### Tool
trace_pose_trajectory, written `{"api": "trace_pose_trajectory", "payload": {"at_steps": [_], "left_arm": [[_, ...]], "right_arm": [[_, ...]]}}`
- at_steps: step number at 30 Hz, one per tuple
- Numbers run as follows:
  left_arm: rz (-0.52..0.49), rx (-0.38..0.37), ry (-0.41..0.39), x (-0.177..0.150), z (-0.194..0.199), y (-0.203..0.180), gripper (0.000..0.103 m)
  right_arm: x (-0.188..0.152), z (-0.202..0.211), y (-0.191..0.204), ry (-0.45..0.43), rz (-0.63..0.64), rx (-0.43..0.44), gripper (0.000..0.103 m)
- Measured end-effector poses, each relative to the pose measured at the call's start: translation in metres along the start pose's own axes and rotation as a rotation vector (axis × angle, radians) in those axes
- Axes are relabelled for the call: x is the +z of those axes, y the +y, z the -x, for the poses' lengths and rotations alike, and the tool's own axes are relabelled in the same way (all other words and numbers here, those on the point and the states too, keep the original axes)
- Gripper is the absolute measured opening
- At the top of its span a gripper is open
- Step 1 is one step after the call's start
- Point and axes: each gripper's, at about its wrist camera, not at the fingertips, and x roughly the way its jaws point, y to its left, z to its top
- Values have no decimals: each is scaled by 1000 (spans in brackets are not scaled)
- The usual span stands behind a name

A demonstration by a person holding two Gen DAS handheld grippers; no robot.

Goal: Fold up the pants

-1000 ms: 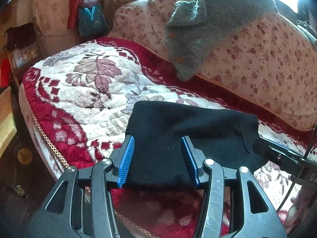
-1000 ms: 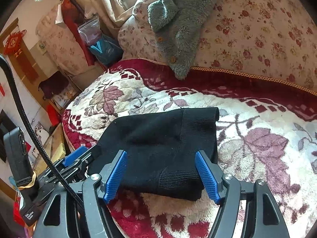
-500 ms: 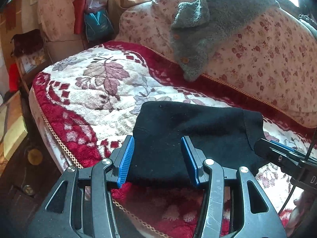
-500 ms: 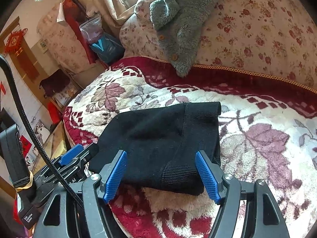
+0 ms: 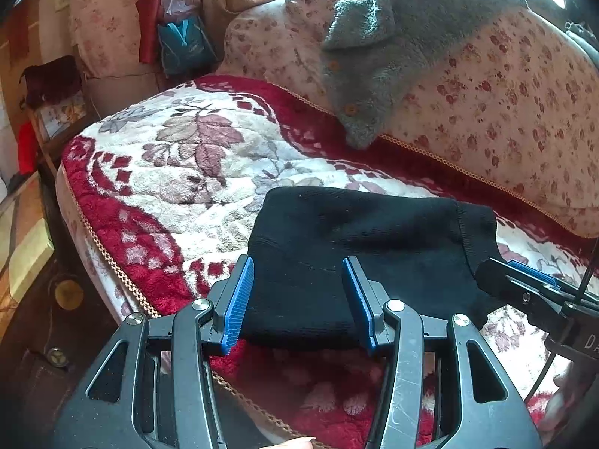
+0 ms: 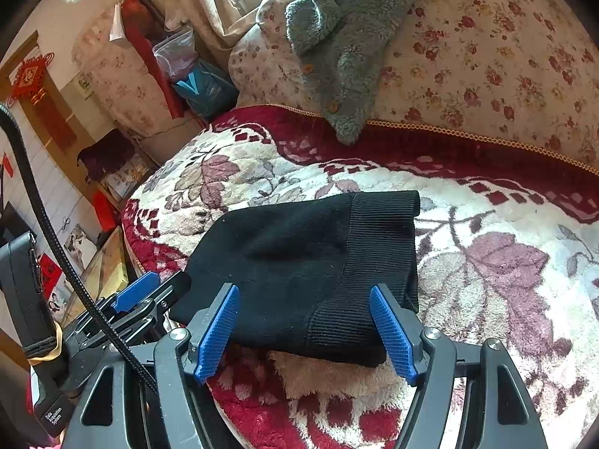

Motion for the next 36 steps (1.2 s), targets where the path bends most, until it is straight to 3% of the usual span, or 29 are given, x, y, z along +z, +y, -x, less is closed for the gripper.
{"api": "trace_pose_trajectory", "payload": {"at_steps": [36], "left_arm": [[36,-1,6,-1,-3,7,49]], "right_arm": [[-1,-10,11,28,23,-7,72]]}}
